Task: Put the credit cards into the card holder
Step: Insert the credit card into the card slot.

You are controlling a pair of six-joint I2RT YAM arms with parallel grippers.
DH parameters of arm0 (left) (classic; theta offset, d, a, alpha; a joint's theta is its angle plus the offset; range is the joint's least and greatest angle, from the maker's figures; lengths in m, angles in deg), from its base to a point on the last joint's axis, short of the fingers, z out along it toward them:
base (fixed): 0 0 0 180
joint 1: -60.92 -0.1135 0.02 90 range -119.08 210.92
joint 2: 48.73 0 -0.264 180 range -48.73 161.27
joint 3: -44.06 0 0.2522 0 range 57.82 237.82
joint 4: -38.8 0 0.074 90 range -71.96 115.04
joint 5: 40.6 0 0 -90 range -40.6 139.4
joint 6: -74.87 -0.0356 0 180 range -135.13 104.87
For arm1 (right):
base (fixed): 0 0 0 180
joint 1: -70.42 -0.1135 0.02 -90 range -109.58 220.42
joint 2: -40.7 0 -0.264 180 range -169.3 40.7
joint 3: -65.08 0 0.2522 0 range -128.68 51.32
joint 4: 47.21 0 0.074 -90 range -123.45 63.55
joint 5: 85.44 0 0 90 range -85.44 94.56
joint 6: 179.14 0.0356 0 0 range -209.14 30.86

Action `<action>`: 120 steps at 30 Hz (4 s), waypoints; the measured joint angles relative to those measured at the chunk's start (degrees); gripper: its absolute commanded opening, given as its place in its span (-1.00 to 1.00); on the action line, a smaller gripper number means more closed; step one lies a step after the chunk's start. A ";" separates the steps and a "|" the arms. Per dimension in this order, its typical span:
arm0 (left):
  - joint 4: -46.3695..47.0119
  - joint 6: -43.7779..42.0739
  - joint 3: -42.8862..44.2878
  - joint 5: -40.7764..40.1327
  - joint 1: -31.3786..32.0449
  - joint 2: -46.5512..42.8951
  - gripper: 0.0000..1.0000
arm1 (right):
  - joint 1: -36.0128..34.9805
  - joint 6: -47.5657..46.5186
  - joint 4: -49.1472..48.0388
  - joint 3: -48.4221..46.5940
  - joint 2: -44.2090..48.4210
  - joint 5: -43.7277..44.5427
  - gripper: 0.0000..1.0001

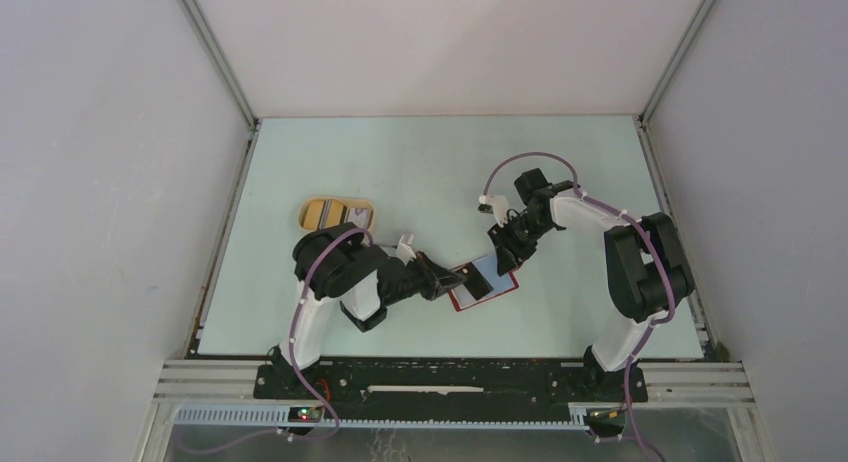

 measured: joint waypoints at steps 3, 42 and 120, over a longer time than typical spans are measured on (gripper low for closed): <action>-0.13 0.63 0.31 0.85 -0.11 0.26 -1.00 | -0.17 0.00 0.00 0.00 0.00 0.00 -0.16; -9.70 1.55 7.78 7.23 -0.31 0.11 -0.57 | -2.05 -2.19 0.92 0.00 3.52 -7.02 -0.74; -2.86 2.99 10.47 8.20 -1.51 4.72 -0.36 | -20.13 -10.95 -21.97 14.67 11.10 21.92 -0.97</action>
